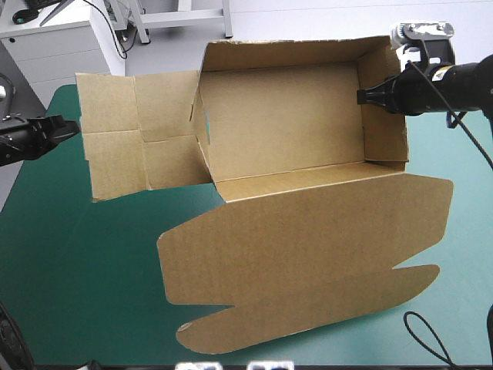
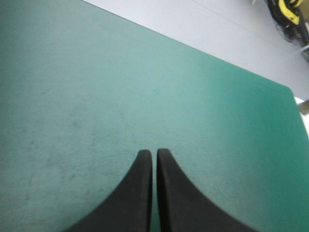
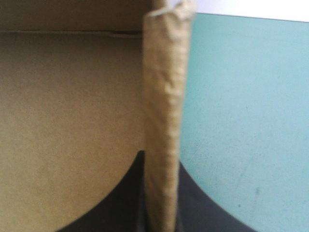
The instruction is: Fold the box
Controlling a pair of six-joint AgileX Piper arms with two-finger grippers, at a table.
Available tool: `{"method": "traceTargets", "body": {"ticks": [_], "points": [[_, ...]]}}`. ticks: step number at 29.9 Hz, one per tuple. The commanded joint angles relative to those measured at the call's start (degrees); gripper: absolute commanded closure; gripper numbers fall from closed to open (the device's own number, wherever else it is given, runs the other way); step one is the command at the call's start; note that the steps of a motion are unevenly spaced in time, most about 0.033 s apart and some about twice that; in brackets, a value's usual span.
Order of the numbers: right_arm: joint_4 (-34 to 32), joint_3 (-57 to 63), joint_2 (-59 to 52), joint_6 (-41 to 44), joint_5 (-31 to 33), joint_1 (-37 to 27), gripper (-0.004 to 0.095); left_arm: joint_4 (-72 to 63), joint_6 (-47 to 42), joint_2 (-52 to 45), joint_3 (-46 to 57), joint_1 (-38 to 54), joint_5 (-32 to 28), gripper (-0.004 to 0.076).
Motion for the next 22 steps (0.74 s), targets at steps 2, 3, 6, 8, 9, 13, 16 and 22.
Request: {"method": "traceTargets", "body": {"ticks": [2,3,6,8,9,13,16,22], "points": [[5.03,-1.42,-3.83,-0.12,-5.10,-0.87,0.0927,-10.61,2.74,-1.65,-1.32,-4.49,4.17,0.0715],[5.76,-1.42,-3.83,-0.12,-5.32,-0.87,0.0926,-12.29,4.21,-1.65,-1.32,-5.60,5.60,0.0715],[7.28,-1.42,-3.83,-0.37,-6.38,-0.75,0.0926,-17.14,5.58,-1.90,-1.32,-9.32,6.87,0.0715],[7.38,-1.42,-3.83,-0.37,-6.77,-0.75,0.0926,-20.40,6.32,-2.32,-1.32,-11.19,6.87,0.0715],[7.42,-1.42,-3.83,-0.23,-6.77,-0.75,0.0926,-21.52,6.64,-2.43,-1.32,-11.83,6.87,0.0715],[7.42,-1.31,-3.83,-0.01,-7.73,-0.75,0.0925,-22.84,7.13,-4.11,-1.32,-15.17,6.87,0.0715],[7.42,-1.31,-3.31,-0.01,-8.27,-0.75,0.0925,-23.34,7.42,-5.71,-1.32,-16.91,6.87,0.0715],[8.01,-1.31,-1.37,1.42,-9.19,-0.75,0.0925,-23.19,7.52,-9.42,-1.32,-17.03,6.87,0.0715]]}}
